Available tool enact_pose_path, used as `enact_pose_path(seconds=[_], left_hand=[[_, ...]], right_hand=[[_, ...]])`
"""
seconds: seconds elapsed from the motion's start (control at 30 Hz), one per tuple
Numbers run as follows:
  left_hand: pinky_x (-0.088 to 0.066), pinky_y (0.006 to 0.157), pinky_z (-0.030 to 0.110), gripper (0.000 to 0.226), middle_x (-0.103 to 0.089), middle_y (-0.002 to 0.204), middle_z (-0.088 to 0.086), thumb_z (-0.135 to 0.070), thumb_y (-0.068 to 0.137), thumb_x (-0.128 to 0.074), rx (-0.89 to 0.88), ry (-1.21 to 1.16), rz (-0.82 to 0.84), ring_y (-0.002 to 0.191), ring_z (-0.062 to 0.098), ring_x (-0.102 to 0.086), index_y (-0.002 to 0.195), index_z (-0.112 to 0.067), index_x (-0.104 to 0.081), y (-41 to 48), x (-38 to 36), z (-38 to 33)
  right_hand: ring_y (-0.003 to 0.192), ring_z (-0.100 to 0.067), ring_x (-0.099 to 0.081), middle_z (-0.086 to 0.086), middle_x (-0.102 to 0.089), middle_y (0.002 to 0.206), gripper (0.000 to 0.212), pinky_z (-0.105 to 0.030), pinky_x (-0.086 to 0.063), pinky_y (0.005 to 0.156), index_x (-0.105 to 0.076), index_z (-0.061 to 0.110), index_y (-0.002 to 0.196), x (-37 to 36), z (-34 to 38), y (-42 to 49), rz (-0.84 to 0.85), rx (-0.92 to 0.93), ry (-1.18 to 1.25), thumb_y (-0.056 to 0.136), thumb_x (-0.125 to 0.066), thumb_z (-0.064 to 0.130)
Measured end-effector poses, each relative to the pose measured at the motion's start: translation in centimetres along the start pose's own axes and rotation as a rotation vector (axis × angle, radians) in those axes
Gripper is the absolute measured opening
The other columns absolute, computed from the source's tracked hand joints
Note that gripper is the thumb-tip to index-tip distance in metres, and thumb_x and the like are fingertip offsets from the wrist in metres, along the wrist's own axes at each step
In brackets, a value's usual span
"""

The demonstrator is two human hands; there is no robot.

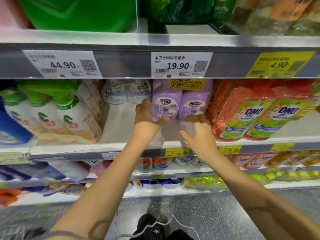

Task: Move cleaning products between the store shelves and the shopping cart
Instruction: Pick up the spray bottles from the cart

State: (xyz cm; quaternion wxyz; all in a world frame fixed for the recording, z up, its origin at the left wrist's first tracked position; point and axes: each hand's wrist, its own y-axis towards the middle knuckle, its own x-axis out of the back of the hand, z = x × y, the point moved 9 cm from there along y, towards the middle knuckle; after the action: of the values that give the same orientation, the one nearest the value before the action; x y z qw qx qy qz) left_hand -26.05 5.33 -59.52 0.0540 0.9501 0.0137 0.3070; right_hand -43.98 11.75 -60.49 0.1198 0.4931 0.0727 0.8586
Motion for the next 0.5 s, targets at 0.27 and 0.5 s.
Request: enact_pose_path(seconds=[0.27, 0.5], left_hand=[[-0.052, 0.092, 0.033, 0.042, -0.061, 0.12, -0.001, -0.027, 0.077, -0.079, 0.106, -0.371, -0.06, 0.104, 0.012, -0.062, 0.114, -0.022, -0.059, -12.0, 9.3, -2.9], [-0.054, 0.087, 0.033, 0.042, -0.069, 0.108, -0.005, -0.036, 0.07, -0.081, 0.206, -0.503, -0.273, 0.101, 0.014, -0.066, 0.107, -0.03, -0.063, -23.4, 18.2, -2.2]], right_hand=[[0.089, -0.009, -0.06, 0.009, -0.062, 0.093, 0.02, -0.023, -0.048, 0.08, -0.061, 0.024, 0.101, 7.1, 9.5, -5.4, 0.116, 0.094, 0.62, 0.085, -0.073, 0.019], [0.085, -0.006, -0.061, 0.005, -0.064, 0.088, 0.023, -0.021, -0.052, 0.075, -0.064, 0.03, 0.099, 8.8, 20.2, -12.2, 0.418, 0.208, 0.855, 0.081, -0.073, 0.021]])
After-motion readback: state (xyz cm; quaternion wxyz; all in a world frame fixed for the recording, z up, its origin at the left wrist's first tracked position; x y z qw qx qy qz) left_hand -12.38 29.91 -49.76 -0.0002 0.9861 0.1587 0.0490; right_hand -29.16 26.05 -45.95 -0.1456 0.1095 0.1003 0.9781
